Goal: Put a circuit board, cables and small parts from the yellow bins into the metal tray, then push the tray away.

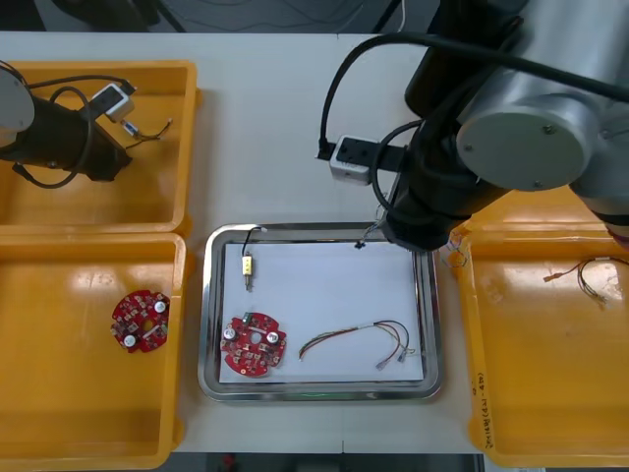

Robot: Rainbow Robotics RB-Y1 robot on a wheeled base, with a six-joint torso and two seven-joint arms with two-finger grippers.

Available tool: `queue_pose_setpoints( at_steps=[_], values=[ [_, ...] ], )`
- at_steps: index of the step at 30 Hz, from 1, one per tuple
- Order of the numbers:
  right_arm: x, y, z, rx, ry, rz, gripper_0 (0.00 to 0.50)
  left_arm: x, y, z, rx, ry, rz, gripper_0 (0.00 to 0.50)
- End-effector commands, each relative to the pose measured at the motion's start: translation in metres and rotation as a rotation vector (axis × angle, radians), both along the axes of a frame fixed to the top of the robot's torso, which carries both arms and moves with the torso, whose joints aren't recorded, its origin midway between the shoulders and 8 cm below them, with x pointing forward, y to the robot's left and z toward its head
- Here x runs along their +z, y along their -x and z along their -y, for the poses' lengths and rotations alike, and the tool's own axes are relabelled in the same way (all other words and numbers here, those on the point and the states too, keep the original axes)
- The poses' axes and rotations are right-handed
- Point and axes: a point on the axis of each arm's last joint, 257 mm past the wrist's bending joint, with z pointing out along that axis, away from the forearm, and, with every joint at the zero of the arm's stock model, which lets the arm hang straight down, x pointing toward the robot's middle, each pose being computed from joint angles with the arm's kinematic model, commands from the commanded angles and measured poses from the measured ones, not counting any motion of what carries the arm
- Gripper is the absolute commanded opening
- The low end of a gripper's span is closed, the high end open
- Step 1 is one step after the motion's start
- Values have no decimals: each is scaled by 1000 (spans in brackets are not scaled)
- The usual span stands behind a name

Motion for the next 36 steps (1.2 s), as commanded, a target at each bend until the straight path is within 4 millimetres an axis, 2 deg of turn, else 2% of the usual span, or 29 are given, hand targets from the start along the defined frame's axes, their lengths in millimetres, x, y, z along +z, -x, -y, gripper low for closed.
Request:
queue_pose_setpoints(
  at_steps=[1, 9, 14, 18, 23, 30, 36],
  values=[
    [-14, 15, -24, 105, 56, 10, 0, 31, -15, 17, -79, -38, 69, 0],
    [-44, 21, -40, 194, 114, 19, 0, 31, -15, 16, -72, -31, 67, 0],
    [-66, 22, -57, 241, 131, 36, 0, 36, -10, 10, -60, 1, 49, 0],
    [-79, 18, -69, 256, 122, 35, 0, 49, -2, 3, -62, 25, 32, 0],
    [-98, 11, -68, 255, 113, 4, 0, 65, 9, -12, -61, 24, 10, 0],
    [-113, 3, -69, 256, 96, 13, 0, 95, 24, -35, -51, 6, 5, 0],
    [-129, -1, -62, 241, 96, -13, 0, 115, 27, -42, -46, -5, 24, 0]
  ],
)
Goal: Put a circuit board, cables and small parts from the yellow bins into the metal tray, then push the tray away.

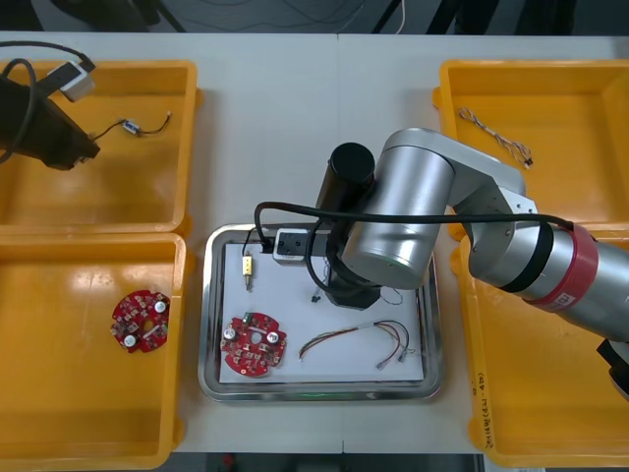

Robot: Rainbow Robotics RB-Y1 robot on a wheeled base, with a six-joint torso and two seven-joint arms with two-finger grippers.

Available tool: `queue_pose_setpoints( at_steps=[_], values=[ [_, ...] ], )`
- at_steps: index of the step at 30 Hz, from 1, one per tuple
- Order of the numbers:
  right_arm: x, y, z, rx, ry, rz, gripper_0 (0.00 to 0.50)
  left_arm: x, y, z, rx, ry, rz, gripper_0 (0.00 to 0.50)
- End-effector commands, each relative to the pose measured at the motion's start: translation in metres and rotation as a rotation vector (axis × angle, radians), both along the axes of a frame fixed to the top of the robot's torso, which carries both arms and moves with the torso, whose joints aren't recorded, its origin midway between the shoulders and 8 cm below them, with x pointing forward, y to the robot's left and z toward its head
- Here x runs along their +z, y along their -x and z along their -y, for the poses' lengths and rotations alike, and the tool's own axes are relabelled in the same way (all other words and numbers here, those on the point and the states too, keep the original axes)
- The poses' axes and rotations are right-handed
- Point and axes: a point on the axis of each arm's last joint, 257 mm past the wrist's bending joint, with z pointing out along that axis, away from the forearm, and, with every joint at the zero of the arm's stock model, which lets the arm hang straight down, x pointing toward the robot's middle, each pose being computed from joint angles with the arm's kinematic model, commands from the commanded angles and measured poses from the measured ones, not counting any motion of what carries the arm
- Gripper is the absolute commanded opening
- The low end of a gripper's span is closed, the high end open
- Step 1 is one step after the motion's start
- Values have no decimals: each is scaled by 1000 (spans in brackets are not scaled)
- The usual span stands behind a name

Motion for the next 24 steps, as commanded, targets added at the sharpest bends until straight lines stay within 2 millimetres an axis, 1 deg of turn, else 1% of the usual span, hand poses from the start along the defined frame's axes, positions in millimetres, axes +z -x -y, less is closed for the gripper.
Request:
queue_pose_setpoints(
  at_steps=[1, 7, 13, 18, 19, 20, 21, 24],
  values=[
    [-17, 5, -4, 37, 9, -22, 0, 72, -9, -20, -27, -64, 125, 0],
    [-33, 0, 5, 50, 42, 2, 0, 80, -8, -24, -7, -61, 129, 0],
    [-35, -4, 5, 57, 45, 26, 0, 86, -1, -19, 33, -36, 93, 0],
    [-35, -4, 6, 46, 45, 26, 0, 85, 4, -15, 53, -18, 65, 0],
    [-35, -5, 7, 44, 46, 29, 6, 85, 4, -15, 54, -17, 63, 0],
    [-35, -5, 7, 44, 46, 29, 86, 83, 4, -16, 55, -20, 61, 0],
    [-34, -6, 6, 40, 45, 34, 500, 81, 5, -16, 57, -15, 56, 0],
    [-32, -6, 5, 39, 43, 41, 500, 79, 6, -16, 61, -11, 53, 0]
  ],
)
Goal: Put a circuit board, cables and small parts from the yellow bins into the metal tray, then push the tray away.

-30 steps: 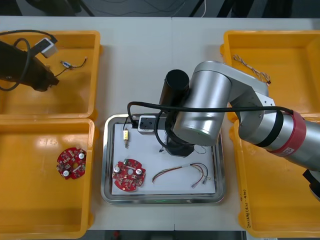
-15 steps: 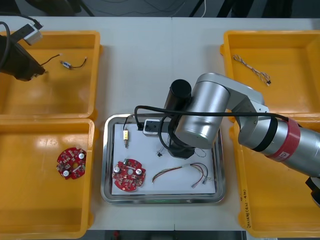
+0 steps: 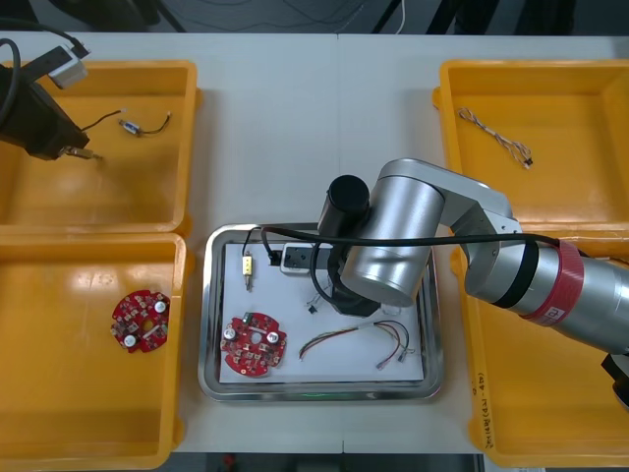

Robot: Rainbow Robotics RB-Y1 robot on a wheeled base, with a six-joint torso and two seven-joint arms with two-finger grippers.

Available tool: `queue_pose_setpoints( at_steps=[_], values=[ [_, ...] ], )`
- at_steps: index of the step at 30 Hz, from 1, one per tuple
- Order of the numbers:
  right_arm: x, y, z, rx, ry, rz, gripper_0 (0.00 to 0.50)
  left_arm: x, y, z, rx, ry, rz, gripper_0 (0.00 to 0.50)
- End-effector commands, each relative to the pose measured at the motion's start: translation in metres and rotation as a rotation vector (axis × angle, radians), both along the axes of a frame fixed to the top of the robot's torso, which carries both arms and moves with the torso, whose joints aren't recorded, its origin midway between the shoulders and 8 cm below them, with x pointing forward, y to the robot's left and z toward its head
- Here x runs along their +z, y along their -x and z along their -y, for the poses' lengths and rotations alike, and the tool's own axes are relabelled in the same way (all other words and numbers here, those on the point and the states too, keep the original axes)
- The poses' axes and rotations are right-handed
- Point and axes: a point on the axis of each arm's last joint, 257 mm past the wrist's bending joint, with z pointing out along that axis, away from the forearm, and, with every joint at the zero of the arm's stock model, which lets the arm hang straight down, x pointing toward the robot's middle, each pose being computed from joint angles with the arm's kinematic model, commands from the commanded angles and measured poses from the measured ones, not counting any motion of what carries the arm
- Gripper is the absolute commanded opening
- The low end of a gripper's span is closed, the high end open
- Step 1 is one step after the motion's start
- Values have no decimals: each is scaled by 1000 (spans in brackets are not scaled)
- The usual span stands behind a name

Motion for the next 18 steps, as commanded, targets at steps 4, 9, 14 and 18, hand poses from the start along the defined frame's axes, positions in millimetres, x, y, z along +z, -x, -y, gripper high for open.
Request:
queue_pose_setpoints(
  at_steps=[4, 9, 14, 18],
  values=[
    [10, 3, -6, 58, 16, 51, 500, 53, -8, -15, 104, 47, 59, 0],
    [34, 11, -4, 47, 20, 56, 500, 48, -6, -15, 108, 55, 52, 0],
    [60, 19, 3, 11, 2, 32, 500, 54, -6, -13, 103, 51, 59, 0],
    [85, 24, 11, -43, -30, -16, 500, 66, -7, -9, 99, 57, 67, 0]
  ],
)
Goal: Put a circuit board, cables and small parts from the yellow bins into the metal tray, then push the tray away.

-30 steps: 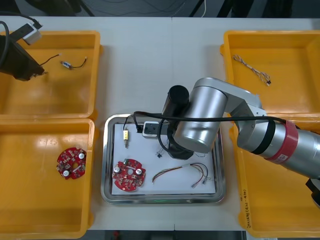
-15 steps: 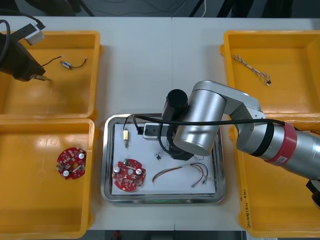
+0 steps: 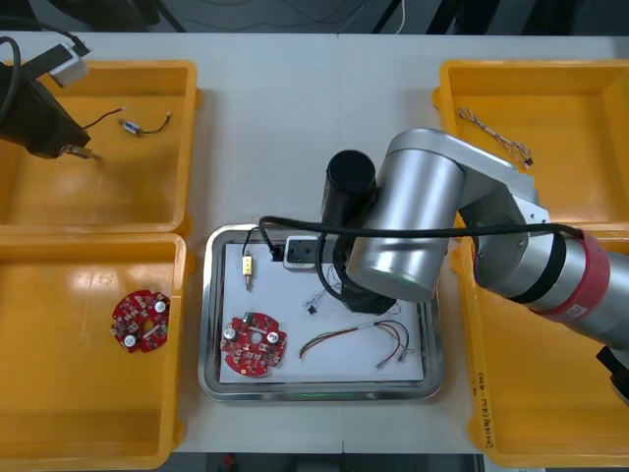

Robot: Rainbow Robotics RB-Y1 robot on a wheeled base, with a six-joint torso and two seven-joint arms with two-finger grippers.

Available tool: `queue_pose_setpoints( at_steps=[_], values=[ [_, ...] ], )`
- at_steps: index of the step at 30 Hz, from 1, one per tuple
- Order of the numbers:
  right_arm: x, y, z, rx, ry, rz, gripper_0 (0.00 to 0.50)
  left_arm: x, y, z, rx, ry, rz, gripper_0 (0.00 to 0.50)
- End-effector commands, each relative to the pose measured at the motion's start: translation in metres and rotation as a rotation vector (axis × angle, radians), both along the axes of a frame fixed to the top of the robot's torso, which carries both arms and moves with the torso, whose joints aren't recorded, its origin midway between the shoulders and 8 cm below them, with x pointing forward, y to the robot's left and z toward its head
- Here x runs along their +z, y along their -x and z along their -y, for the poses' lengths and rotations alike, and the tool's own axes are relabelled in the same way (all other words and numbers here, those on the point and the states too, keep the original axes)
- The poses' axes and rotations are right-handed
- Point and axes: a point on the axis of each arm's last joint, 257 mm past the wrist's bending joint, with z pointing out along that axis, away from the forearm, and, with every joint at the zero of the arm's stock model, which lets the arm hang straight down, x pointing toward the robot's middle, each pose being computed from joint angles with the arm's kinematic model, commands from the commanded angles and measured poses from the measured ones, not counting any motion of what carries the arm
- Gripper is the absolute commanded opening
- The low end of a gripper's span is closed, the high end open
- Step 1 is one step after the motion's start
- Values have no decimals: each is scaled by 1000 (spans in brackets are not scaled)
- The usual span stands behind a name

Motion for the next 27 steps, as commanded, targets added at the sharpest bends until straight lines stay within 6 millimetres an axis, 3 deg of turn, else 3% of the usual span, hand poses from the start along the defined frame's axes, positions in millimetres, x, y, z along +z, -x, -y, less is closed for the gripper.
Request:
queue_pose_setpoints(
  at_steps=[1, 10, 16, 27],
  values=[
    [40, 1, 0, -47, -84, -19, 500, 65, -6, -12, 108, 60, 59, 0],
    [116, -23, 13, -257, -300, 42, 500, 97, 3, 12, 145, 122, 22, 0],
    [158, -45, 42, -453, -442, 93, 500, 114, 15, 33, 162, 171, 9, 0],
    [189, -49, 117, -780, -583, 105, 500, 126, 24, 35, 157, 177, 9, 0]
  ],
)
